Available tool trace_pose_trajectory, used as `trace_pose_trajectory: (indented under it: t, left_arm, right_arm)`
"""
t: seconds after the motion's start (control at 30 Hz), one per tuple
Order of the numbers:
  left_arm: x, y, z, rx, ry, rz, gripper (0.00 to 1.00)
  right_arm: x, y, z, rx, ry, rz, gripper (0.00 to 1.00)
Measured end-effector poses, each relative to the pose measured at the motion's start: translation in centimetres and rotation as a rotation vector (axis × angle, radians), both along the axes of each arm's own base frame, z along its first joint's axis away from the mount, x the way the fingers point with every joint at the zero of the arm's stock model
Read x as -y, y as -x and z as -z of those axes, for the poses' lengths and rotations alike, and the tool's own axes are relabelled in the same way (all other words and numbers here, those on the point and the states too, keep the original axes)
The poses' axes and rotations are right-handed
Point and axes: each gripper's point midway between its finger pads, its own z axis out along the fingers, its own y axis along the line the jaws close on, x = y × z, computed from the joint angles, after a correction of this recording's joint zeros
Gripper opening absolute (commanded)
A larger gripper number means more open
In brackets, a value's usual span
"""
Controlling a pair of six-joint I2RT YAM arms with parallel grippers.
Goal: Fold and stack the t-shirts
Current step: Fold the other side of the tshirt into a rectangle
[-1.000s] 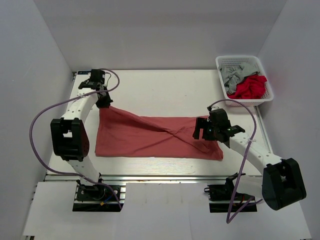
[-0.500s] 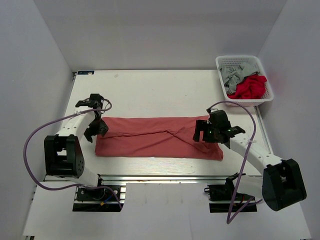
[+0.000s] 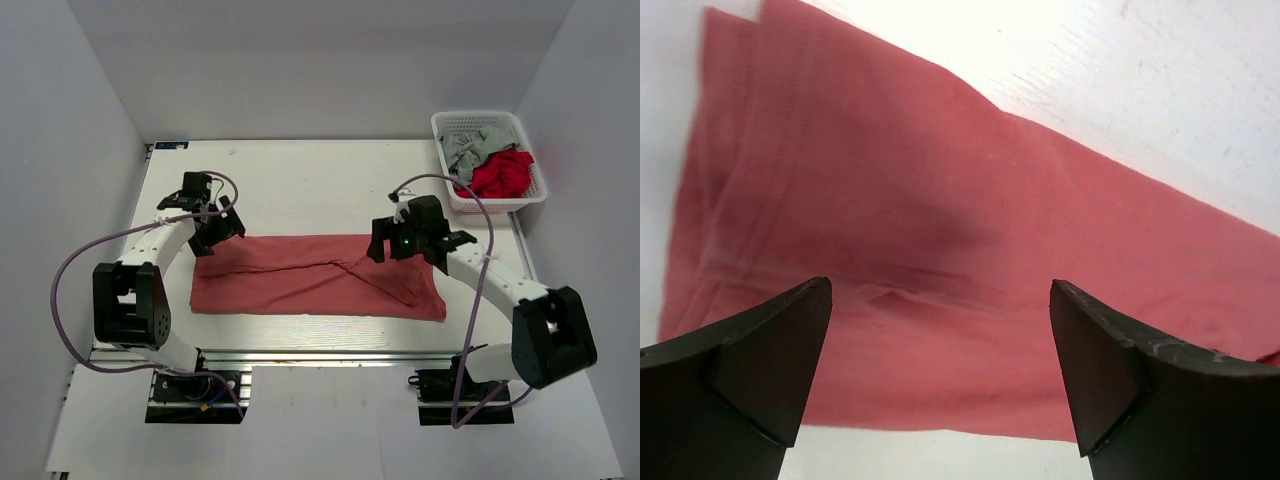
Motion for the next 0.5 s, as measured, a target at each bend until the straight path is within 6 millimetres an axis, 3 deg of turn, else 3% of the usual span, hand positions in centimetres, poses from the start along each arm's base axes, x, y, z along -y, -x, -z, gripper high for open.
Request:
trace_pose_trajectory:
  t: [0.07, 0.3, 0.5]
  left_arm:
    - [0.5, 0.2, 1.3, -0.020, 0.024, 0.023, 1.00]
    - [1.1, 1.2, 4.7, -0.091, 0.050, 0.046, 1.00]
    - [0.8, 2.1, 6.0, -0.128, 0.035, 0.039, 1.00]
  right_arm:
    - [-1.0, -0.4, 0.9, -0.005, -0.002, -0.045, 0.80]
    - [-3.2, 0.0, 3.7, -0.054, -0.005, -0.165, 0.77]
    - [-4.9, -0.3, 4.5, -0.042, -0.029, -0.208, 0.68]
